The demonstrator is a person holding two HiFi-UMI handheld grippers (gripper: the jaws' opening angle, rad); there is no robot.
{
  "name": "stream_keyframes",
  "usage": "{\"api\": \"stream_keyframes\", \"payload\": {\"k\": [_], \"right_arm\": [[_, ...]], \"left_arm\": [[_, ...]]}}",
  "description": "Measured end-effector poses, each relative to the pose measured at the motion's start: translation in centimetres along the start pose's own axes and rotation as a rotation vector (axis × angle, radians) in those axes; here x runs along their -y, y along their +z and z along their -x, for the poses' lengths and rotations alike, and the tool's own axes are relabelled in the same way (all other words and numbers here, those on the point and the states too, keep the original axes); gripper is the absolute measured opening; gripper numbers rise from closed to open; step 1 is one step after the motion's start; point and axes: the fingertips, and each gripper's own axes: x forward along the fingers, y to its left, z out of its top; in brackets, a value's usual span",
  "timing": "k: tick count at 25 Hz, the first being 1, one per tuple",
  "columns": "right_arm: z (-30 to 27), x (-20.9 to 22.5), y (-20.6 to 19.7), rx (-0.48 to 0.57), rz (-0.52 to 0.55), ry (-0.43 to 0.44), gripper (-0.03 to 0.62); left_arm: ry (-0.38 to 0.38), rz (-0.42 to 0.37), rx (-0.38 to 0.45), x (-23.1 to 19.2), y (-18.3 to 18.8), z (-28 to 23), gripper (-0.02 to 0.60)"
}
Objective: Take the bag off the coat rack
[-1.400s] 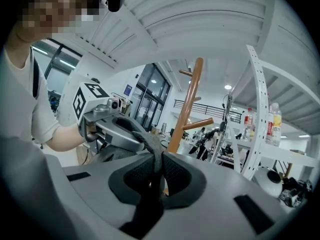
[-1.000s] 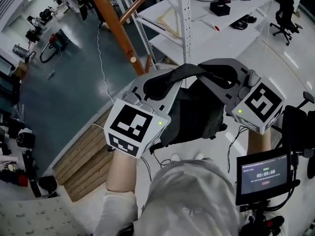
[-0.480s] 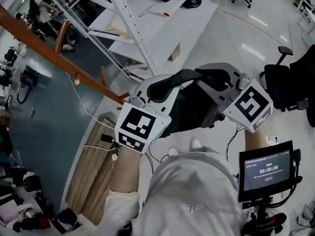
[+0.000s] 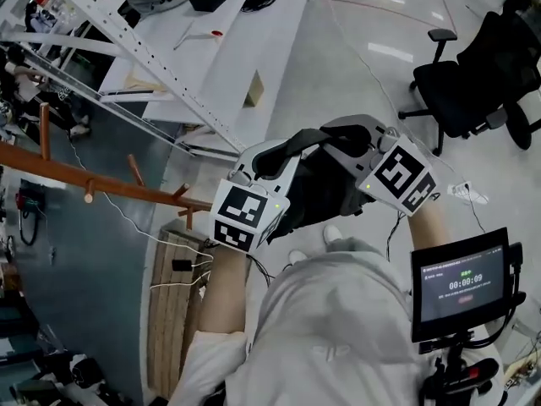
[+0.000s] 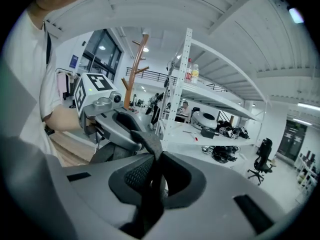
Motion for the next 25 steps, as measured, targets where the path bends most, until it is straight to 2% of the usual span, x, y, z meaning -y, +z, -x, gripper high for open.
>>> {"api": "stream_keyframes", "payload": {"k": [7, 12, 17, 25], "right_arm": [[0.1, 0.3, -5.0, -0.052, -0.069, -0.032, 0.046], [0.3, 0.0, -6.7, -0.045, -0.085, -0.068, 0.046], [0.8, -0.1, -6.8, -0.012, -0.078, -0.099, 0.046], [0.9, -0.9, -7.1, -0.013, -0.085, -0.135, 0.044]], "left_arm": [[-0.107, 0.014, -0.04, 2.1, -2.9, -3.5, 0.048], [-0.109, 0.003, -0.061, 3.0, -4.1, -4.4, 0.048], [-0.113, -0.024, -0.056, 3.5, -3.9, -4.4, 0.048], [-0.13, -0.019, -0.059, 3.8, -4.4, -4.1, 0.048]]}}
